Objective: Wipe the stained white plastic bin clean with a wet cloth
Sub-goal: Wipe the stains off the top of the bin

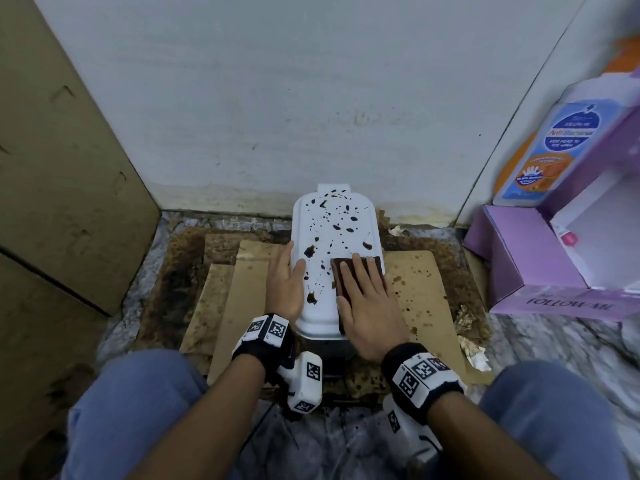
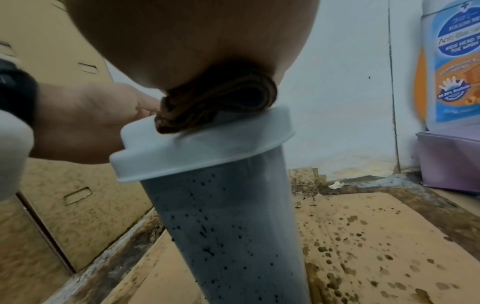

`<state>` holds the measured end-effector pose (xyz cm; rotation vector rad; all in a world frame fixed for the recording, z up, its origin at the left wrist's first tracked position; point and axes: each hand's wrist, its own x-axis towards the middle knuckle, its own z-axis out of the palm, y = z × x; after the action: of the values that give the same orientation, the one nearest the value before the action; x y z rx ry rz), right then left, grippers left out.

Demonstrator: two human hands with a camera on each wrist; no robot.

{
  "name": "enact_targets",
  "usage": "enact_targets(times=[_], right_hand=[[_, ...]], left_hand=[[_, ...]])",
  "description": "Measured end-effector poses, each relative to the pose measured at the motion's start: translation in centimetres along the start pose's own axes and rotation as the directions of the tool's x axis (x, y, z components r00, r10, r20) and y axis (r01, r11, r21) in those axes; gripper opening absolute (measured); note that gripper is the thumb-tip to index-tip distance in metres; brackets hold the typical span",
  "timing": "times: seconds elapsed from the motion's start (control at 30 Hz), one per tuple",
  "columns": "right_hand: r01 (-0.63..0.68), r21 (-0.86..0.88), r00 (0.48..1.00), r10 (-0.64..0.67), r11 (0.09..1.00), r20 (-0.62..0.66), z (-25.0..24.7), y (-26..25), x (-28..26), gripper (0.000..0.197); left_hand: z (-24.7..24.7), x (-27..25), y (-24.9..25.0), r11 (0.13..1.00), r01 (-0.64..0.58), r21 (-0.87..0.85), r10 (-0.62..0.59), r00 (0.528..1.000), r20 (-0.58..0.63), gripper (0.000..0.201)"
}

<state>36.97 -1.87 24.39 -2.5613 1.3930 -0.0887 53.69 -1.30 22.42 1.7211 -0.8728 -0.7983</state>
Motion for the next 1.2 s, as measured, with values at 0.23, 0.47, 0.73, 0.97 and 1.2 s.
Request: enact_targets(times=[0.23,0.47,0.73,0.97,1.2], right_hand=[[-0.002,0.023,0.999,0.001,1.0,0.04,-1.1,1.0,3.0,0.066],[-0.037,0.021,0.997,0.036,0.999,0.066,-1.6,1.4,5.5,0.062],[0.017,-0.015,0.996,-0.016,1.0,0.091,-1.2,1.0,1.2,0.066],[0.003,0.001,0.996,-0.003,1.0,0.092,-2.2,2.7,8.3,0.06],[0.019,0.027,0.996,-0.021,0.999,0.088,-2.2,2.8,8.4,0.06]], left_hand=[[0.7,-0.2,-1.1,0.999,-0.031,0.022,0.032,0.998,-0.046,0.042],[0.9,0.0,-1.9,0.995,-0.004,-0.099,-0.002,0.998,-0.058,0.049],[1.0,-0.1,-2.5,0.991,-0.009,-0.132,0.0,0.998,-0.068,0.056],[1.0,0.1,-2.5,0.991,0.006,-0.132,-0.013,0.998,-0.054,0.054],[1.2,0.1,-2.8,0.983,0.021,-0.185,-0.038,0.995,-0.09,0.055]])
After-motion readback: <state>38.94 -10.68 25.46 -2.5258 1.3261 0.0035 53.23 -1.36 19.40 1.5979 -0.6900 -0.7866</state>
